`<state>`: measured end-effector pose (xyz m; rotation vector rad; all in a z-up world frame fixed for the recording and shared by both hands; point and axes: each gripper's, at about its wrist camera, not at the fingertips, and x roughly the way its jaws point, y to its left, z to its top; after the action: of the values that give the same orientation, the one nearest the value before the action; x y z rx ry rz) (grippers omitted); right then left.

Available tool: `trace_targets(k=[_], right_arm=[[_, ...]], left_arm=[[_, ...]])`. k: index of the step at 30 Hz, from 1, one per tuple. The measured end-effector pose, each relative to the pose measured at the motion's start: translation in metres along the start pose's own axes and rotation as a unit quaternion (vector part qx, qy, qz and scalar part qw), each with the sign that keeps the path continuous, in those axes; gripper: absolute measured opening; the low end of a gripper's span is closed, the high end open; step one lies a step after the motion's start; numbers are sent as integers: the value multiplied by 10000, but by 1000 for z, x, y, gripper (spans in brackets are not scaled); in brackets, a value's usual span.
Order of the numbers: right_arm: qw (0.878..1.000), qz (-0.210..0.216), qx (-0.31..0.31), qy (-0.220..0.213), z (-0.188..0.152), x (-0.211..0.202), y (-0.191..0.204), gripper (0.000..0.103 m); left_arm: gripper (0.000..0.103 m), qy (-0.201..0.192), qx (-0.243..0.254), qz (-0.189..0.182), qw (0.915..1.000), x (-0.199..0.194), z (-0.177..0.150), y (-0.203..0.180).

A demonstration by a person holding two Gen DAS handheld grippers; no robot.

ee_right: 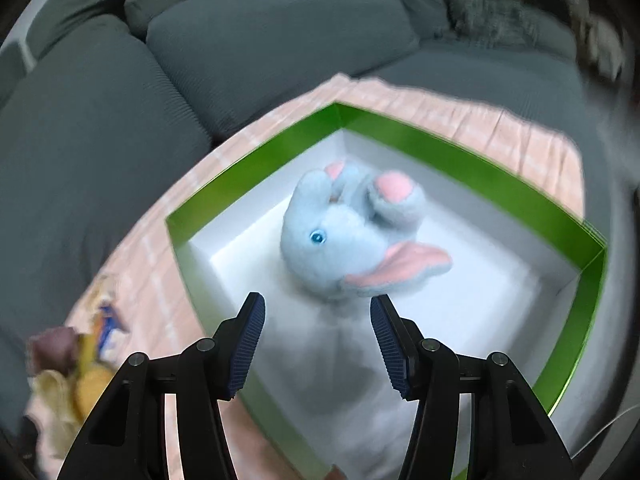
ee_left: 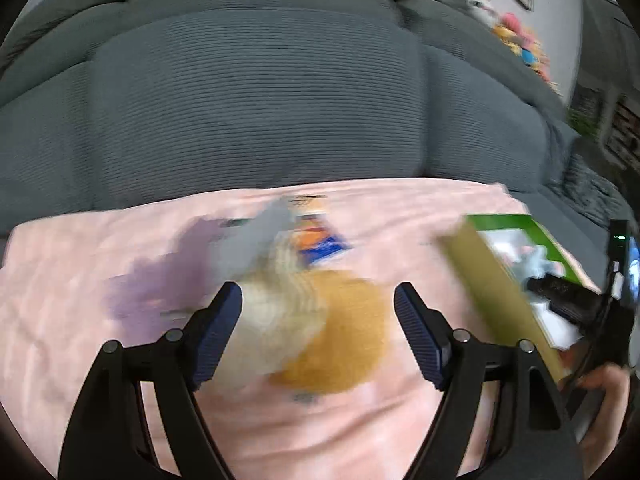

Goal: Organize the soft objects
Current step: 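Move the right tool back to the pile and grasp the mauve-grey cloth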

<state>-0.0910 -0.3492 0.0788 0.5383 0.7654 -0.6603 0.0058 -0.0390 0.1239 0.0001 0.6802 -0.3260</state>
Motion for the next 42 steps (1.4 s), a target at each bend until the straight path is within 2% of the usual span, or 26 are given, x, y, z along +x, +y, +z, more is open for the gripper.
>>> trace_targets(k=[2, 4, 7, 8, 10, 11, 15, 18, 20, 22, 24, 28, 31, 33, 34, 37, 39, 42], right_arm=[[9999, -31, 142, -79, -2, 3, 1, 57], [9987, -298, 336, -253, -4, 2, 1, 57], [9921, -781, 69, -976, -10, -17, 14, 57], [9926, -694, 87, -988, -11, -18, 16, 57], [9964, -182, 220, -802, -14, -17, 20, 57], [9973, -87, 199, -698, -16, -15, 25, 57], [9970, -127, -231, -732, -24, -18, 49, 57], [9952, 127, -685, -683, -30, -20, 71, 57], [9926, 145, -1006, -659, -34, -21, 85, 57], [9885, 72, -1303, -766, -39, -29, 96, 62], [9863, 121, -1388, -882, -43, -38, 100, 75], [9818, 506, -1459, -1108, -47, -67, 108, 81], [9763, 1174, -1596, -874, -46, -82, 119, 83], [9694, 1626, -1727, -628, -48, -92, 133, 83], [9626, 1908, -1860, -481, -51, -99, 146, 83], [9413, 2507, -2262, -46, -60, -111, 191, 84], [9277, 2662, -2601, 303, -69, -109, 235, 84], [9137, 2377, -3226, 681, -90, -95, 295, 84]], left_arm=[[78, 14, -135, 240, 9996, -7, -6, 26], [79, 72, -344, 386, 9986, -12, -13, 52], [79, 97, -796, 361, 9961, -16, -27, 83], [79, 129, -939, 324, 9950, -14, -32, 90], [79, 183, -1151, 235, 9929, -12, -42, 101], [79, 214, -1243, 223, 9918, -10, -46, 105], [79, 360, -1413, 161, 9892, -6, -56, 112], [80, 309, -1372, 129, 9900, -7, -56, 109], [82, 297, -1332, 182, 9905, -8, -57, 111], [83, 337, -1351, 224, 9900, -8, -59, 117], [83, 389, -1465, 253, 9881, -3, -61, 127], [86, 442, -1668, 499, 9837, -4, -65, 141], [90, 479, -1745, 607, 9816, -5, -66, 152], [90, 539, -1967, 657, 9768, -4, -68, 164], [90, 567, -2181, 709, 9717, -5, -71, 174], [90, 557, -2486, 828, 9635, -6, -72, 193], [90, 467, -2539, 839, 9625, -9, -69, 200], [90, 342, -2632, 1034, 9586, -16, -71, 212]])
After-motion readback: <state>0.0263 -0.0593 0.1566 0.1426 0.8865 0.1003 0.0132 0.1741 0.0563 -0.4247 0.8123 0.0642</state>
